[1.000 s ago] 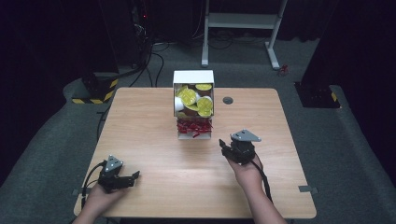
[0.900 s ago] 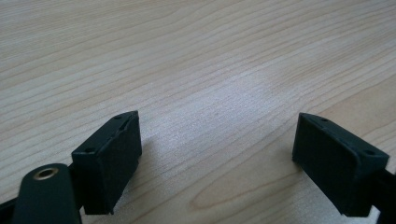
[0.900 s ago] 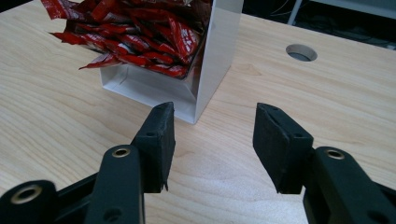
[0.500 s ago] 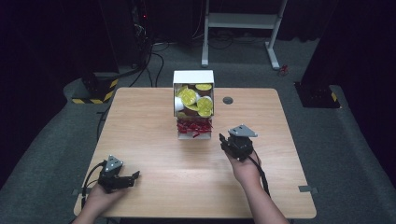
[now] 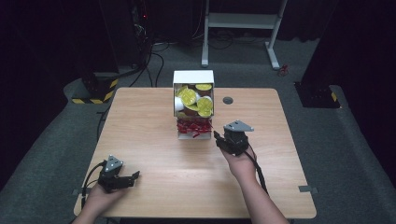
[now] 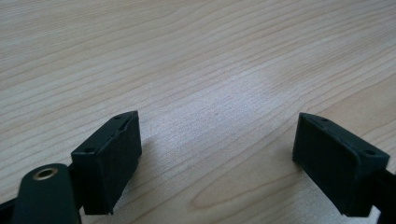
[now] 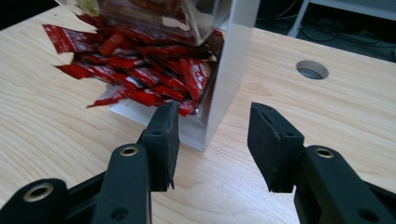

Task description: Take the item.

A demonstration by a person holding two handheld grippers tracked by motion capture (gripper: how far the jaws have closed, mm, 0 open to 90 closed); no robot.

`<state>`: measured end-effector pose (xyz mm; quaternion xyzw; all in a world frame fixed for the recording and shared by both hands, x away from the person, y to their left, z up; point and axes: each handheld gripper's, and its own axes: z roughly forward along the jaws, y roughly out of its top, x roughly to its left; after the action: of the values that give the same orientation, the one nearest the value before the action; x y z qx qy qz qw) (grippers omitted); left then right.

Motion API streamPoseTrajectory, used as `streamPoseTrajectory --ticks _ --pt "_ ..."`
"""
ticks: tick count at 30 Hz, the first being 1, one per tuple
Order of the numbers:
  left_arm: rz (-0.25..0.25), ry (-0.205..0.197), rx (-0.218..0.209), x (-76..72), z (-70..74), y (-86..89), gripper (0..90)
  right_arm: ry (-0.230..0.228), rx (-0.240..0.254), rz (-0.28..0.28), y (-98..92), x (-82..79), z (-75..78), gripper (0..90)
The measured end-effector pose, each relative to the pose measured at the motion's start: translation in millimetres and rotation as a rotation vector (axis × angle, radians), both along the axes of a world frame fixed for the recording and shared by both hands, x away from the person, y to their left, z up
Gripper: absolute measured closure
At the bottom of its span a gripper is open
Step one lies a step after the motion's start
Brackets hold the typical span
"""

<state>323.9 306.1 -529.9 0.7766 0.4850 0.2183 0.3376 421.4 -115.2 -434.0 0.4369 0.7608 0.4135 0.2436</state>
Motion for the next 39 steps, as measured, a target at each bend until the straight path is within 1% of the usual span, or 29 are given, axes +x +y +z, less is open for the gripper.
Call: streamPoseTrajectory --ticks 2,4,7,11,12,13,15,16,18,20,23,25,26,27,28,29,30,32,33,34,36,39 --pt "0.0 0.003 -0.001 -0.1 0.1 -0.1 15.8 -0.002 0.024 0.013 1.1 1.7 0.4 54.0" --pt "0.0 0.002 -0.002 -0.1 0.0 -0.1 15.8 0.003 0.032 0.013 1.9 2.5 0.5 54.0" --pt "-0.001 0.001 0.002 0.0 0.1 0.1 15.8 0.01 0.022 0.012 7.0 5.9 0.7 53.4" --pt "0.001 0.003 -0.002 -0.2 0.0 -0.2 15.8 0.0 0.03 0.019 9.0 9.5 2.0 52.8" --pt "0.001 0.004 -0.003 -0.2 0.0 -0.2 15.8 0.015 0.033 0.016 10.3 10.3 1.9 52.8" --pt "0.0 0.003 -0.003 -0.3 0.0 -0.1 15.8 0.019 0.031 0.018 11.5 11.8 2.0 52.9" --pt "-0.002 0.001 0.001 -0.3 0.1 0.2 15.9 0.015 0.031 0.019 12.8 12.6 2.4 52.9" --pt "-0.003 -0.001 0.006 -0.6 0.1 0.4 15.8 0.015 0.031 0.017 14.5 13.4 2.3 51.2" --pt "-0.004 0.0 0.001 -0.5 0.0 0.3 15.9 0.023 0.03 0.018 16.3 14.2 2.2 51.2" --pt "-0.006 0.002 -0.002 -0.3 0.0 0.5 15.9 0.023 0.022 0.015 17.3 15.0 1.1 52.2" --pt "-0.005 0.001 -0.003 -1.1 -0.1 0.2 15.9 0.041 0.04 0.011 17.4 18.6 0.5 53.8" --pt "-0.002 0.004 -0.007 -1.9 -0.2 -0.2 15.9 0.027 0.031 0.008 18.3 20.7 1.7 54.2" --pt "-0.003 0.004 -0.006 -1.8 -0.1 -0.1 15.9 0.027 0.035 0.007 19.0 20.6 2.2 54.6" --pt "-0.003 0.004 -0.006 -1.8 -0.1 0.0 15.9 0.028 0.036 0.01 20.3 20.9 2.5 55.0" --pt "-0.004 0.004 -0.005 -1.5 -0.1 0.1 15.9 0.018 0.027 0.017 21.2 21.9 2.1 55.2" --pt "-0.007 0.002 -0.005 -1.0 -0.2 0.3 15.9 0.021 0.025 0.016 22.6 22.5 1.4 56.0" --pt "-0.011 -0.001 0.005 -0.4 0.1 0.9 16.0 0.026 0.025 0.02 23.3 23.4 0.5 56.3" --pt "-0.011 -0.002 0.005 -0.3 0.1 0.9 16.0 0.029 0.016 0.021 24.6 25.5 -1.2 55.7" --pt "-0.011 -0.001 0.005 -0.5 0.1 0.9 15.9 0.02 0.007 0.012 25.5 25.7 -1.7 55.3" --pt "-0.006 0.002 -0.004 -1.1 -0.1 0.1 15.9 0.008 -0.002 0.009 25.4 26.5 -2.1 55.4" --pt "-0.006 0.002 -0.004 -1.3 -0.2 0.1 15.9 0.013 0.004 0.007 25.4 26.8 -2.6 55.4" --pt "-0.006 0.002 -0.004 -1.2 -0.1 0.3 15.9 0.007 -0.013 0.006 26.6 25.4 -3.4 57.4"
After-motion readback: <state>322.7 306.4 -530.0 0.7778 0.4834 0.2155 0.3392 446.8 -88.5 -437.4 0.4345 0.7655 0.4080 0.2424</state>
